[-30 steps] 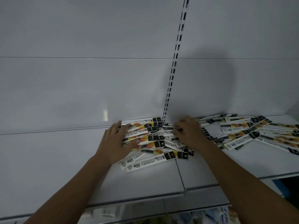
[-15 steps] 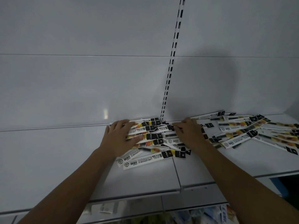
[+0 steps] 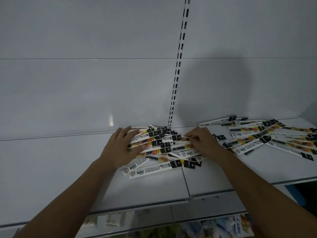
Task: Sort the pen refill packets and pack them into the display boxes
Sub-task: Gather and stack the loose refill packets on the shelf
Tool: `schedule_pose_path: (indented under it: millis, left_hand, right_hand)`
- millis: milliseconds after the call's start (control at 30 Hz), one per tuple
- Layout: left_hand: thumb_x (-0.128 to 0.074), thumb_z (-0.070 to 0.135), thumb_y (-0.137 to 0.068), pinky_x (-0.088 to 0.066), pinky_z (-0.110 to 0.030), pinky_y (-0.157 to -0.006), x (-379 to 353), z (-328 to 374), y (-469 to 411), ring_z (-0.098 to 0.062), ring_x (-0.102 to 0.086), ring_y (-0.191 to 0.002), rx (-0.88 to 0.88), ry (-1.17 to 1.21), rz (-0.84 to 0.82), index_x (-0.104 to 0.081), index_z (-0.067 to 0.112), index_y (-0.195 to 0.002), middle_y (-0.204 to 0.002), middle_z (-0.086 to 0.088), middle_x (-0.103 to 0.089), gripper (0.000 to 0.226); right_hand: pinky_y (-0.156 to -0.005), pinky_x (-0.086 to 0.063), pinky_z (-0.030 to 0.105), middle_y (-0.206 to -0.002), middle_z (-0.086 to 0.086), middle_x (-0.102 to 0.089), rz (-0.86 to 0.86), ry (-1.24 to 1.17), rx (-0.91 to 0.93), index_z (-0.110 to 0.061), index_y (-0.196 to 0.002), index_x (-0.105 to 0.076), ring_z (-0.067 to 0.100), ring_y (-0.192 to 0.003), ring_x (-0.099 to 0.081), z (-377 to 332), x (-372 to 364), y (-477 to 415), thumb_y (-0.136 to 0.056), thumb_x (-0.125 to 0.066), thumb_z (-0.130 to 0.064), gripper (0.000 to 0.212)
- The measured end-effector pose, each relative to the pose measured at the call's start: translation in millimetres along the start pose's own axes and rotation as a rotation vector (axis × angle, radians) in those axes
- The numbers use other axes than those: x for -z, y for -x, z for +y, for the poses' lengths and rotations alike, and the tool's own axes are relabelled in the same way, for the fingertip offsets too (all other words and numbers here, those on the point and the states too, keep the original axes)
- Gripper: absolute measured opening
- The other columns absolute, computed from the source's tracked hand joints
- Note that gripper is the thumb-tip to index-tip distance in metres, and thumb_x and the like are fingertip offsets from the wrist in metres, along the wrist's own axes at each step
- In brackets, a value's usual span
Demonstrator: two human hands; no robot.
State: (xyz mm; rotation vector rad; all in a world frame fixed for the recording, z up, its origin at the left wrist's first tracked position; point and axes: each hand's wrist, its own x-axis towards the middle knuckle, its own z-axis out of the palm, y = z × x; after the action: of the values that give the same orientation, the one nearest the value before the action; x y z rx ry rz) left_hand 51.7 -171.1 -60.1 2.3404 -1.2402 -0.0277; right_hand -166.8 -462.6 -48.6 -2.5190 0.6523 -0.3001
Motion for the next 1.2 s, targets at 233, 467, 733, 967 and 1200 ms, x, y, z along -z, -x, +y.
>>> schedule_pose_path:
  millis: [233,467,733,967,1200]
  left_hand:
    - [-0.043,0.087,-0.085,-0.028,-0.052,-0.123,-2.6,0.5,0.8,-0.026,-0.017,-0.158,0.056,-0.017,-0.006,-0.041,0.040,-0.155,-0.167,0.008,-0.032,0.084]
    - [-0.041,0.089,-0.084,-0.033,-0.051,-0.122,-4.0,-2.8,2.0,-0.022,-0.022,-0.156,0.040,-0.012,0.022,-0.044,0.042,-0.152,-0.165,0.010,-0.036,0.083]
    - [-0.039,0.091,-0.085,-0.037,-0.053,-0.119,-5.5,-4.5,2.0,-0.021,-0.025,-0.155,0.035,-0.014,0.039,-0.044,0.043,-0.151,-0.163,0.011,-0.039,0.082]
    - [-0.053,0.092,-0.076,-0.035,-0.053,-0.121,0.5,1.3,1.9,-0.021,-0.025,-0.156,0.105,0.094,-0.007,-0.036,0.043,-0.153,-0.160,0.015,-0.040,0.093]
    - [-0.064,0.088,-0.074,-0.049,-0.052,-0.106,6.4,4.3,4.1,-0.015,-0.041,-0.143,0.100,0.185,0.019,-0.040,0.045,-0.148,-0.134,0.026,-0.050,0.089]
  right_hand:
    - [-0.075,-0.046,0.003,-0.116,-0.006,-0.068,-0.053,-0.117,0.006,-0.016,-0.125,-0.073,-0.008,-0.091,-0.064,-28.7,4.2,3.9,-0.101,-0.060,-0.007,0.029]
    - [-0.090,-0.048,0.038,-0.094,-0.011,-0.071,-0.125,0.053,0.030,-0.027,-0.109,-0.076,0.007,-0.084,-0.064,-26.4,8.8,-5.2,-0.096,-0.071,-0.031,0.014]
    - [-0.055,-0.044,0.025,-0.077,0.005,-0.061,-0.068,-0.121,-0.003,-0.020,-0.090,-0.066,0.008,-0.063,-0.063,-18.5,27.0,0.3,-0.104,-0.056,-0.043,0.029]
    - [-0.056,-0.038,0.021,-0.072,0.008,-0.054,0.070,-0.119,0.176,-0.012,-0.079,-0.062,0.012,-0.059,-0.043,-69.3,31.4,-20.0,-0.104,-0.056,-0.046,0.044]
    - [-0.079,-0.049,0.041,-0.083,-0.002,-0.060,0.121,0.063,0.299,-0.018,-0.101,-0.071,0.020,-0.083,-0.052,-117.9,-5.6,-47.4,-0.106,-0.053,-0.040,0.029]
